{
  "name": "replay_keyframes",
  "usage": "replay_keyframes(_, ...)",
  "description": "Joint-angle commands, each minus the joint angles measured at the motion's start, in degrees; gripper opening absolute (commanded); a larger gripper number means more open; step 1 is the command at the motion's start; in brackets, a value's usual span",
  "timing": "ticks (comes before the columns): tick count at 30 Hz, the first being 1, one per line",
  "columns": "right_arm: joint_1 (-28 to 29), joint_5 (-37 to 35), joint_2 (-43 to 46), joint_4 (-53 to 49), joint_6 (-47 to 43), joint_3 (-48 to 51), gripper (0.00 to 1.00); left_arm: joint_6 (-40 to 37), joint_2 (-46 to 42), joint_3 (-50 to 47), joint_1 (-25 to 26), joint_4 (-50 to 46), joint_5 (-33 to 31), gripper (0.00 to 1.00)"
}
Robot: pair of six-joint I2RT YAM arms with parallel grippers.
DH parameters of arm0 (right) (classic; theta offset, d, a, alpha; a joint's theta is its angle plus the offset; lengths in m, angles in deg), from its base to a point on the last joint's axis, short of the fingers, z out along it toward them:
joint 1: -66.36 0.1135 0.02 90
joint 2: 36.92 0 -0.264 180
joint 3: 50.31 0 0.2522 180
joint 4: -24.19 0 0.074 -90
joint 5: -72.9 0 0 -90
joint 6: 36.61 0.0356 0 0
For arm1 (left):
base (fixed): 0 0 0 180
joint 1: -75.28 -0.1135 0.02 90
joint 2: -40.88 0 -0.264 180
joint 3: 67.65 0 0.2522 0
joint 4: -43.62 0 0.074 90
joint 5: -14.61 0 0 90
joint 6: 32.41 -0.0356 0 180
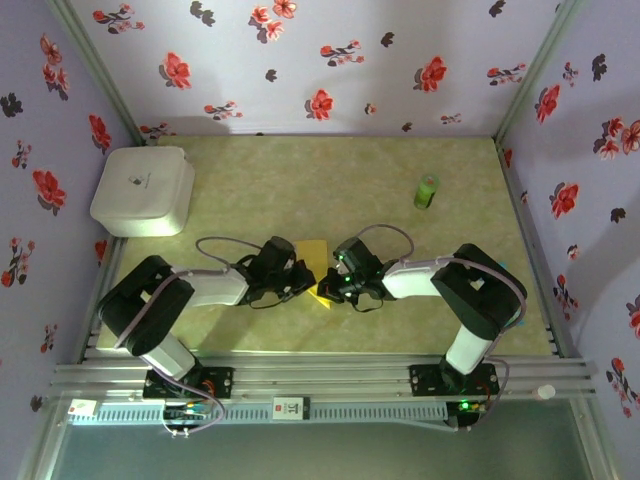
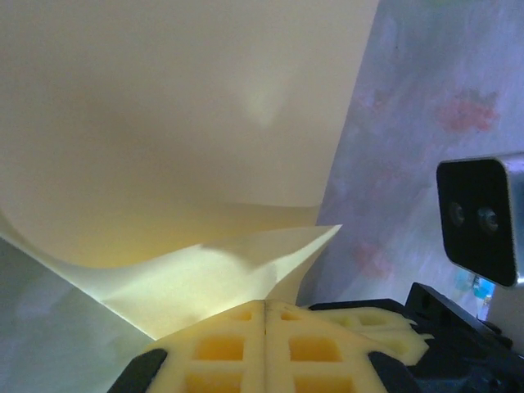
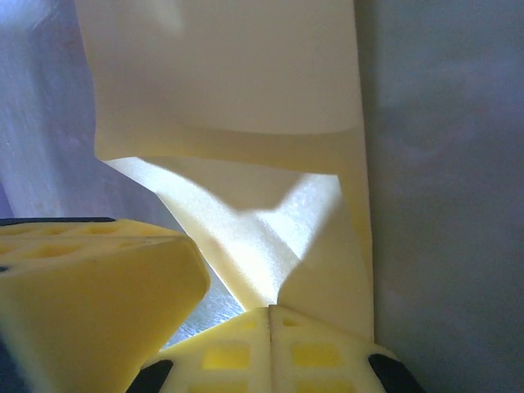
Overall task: Fold a paper plane with a square sheet of paper (pick it up from the middle)
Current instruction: Third fold the triangle at the center of the table.
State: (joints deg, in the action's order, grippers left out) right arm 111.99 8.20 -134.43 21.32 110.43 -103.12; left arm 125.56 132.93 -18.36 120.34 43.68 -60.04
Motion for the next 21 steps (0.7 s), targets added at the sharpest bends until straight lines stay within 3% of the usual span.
replay_keyframes(1,-0.5,-2.3,-2.3,-6.3,-1.3,1.1,0.01,-0.5,1.8,0.2,-0.2,-4.3,-2.9,0.00)
replay_keyframes(8,-0.5,-2.5,-2.9,-7.2,-1.8,1.2,0.00,-1.3,2.3,-1.8,-3.7,-4.2,-3.8,0.00)
replay_keyframes(21,-0.5,-2.7,-2.0,-7.9,-2.3,2.0,0.00,-4.5,2.1,-5.6,-14.5,-1.6,1.9,0.00)
